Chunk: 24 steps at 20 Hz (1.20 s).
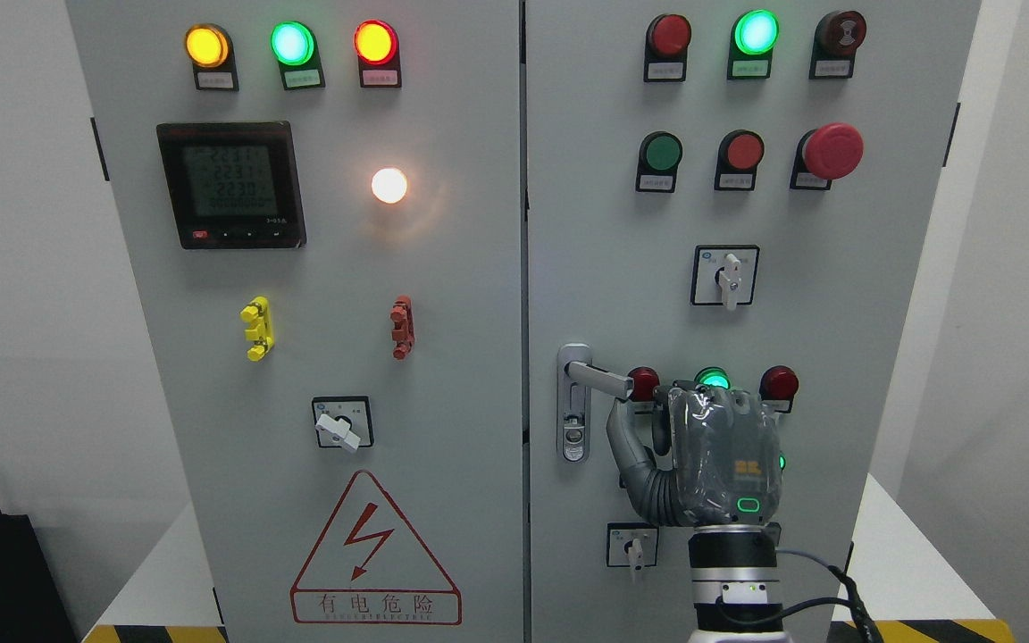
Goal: Release door handle
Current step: 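Open the right hand fingers to let go of the handle, then withdraw the open right hand away from the handle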
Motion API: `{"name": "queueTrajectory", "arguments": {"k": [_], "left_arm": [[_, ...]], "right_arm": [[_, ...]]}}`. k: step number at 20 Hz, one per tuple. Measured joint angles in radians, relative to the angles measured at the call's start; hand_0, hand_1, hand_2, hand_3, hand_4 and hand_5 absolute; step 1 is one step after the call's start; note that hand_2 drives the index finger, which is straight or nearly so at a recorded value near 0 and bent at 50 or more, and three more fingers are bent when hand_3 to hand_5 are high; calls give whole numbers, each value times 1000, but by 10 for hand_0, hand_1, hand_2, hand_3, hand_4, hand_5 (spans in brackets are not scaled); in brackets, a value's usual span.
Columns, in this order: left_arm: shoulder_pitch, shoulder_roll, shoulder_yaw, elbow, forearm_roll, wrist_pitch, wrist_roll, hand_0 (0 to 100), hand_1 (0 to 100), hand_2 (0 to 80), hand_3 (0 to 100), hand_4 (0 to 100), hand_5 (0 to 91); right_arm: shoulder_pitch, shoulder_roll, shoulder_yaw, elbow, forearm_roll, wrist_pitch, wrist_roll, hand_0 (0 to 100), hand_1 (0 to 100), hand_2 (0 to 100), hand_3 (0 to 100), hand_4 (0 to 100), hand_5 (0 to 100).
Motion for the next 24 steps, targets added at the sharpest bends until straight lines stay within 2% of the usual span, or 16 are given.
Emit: {"name": "queueTrajectory", "arguments": {"k": [4,9,11,12,14,15,16,18,19,21,24], "left_arm": [[0,0,0,0,0,0,0,120,389,0,0,0,0],[0,0,0,0,0,0,0,120,389,0,0,0,0],[0,0,0,0,0,0,0,120,389,0,0,0,0],[0,0,0,0,0,0,0,120,389,0,0,0,0],[0,0,0,0,0,0,0,120,389,0,0,0,0],[0,0,0,0,0,0,0,120,389,0,0,0,0],[0,0,0,0,0,0,0,120,389,0,0,0,0],[0,0,0,0,0,0,0,120,389,0,0,0,0],[0,0,0,0,0,0,0,120,389,0,0,0,0],[0,0,0,0,0,0,0,120,389,0,0,0,0],[0,0,0,0,0,0,0,120,389,0,0,0,0]], "right_arm": [[13,-2,2,-3,0,-12,-25,635,277,1000,1000,1000,961],[75,-19,5,-19,0,-87,-75,657,271,1000,1000,1000,964],[111,-34,5,-28,0,-130,-107,663,273,1000,1000,997,963],[132,-41,4,-35,-1,-145,-123,657,278,999,1000,917,932],[171,-60,1,-49,-9,-184,-150,652,273,766,999,805,775],[193,-72,-3,-56,-21,-204,-157,653,261,572,816,665,609],[209,-83,-9,-62,-36,-230,-163,651,240,317,500,402,380],[241,-111,-27,-73,-90,-314,-167,651,196,59,144,72,45],[251,-125,-38,-76,-121,-357,-170,638,187,0,28,0,0],[267,-157,-66,-82,-207,-450,-165,616,185,0,0,0,0],[271,-196,-104,-89,-314,-518,-151,588,185,0,0,0,0]]}}
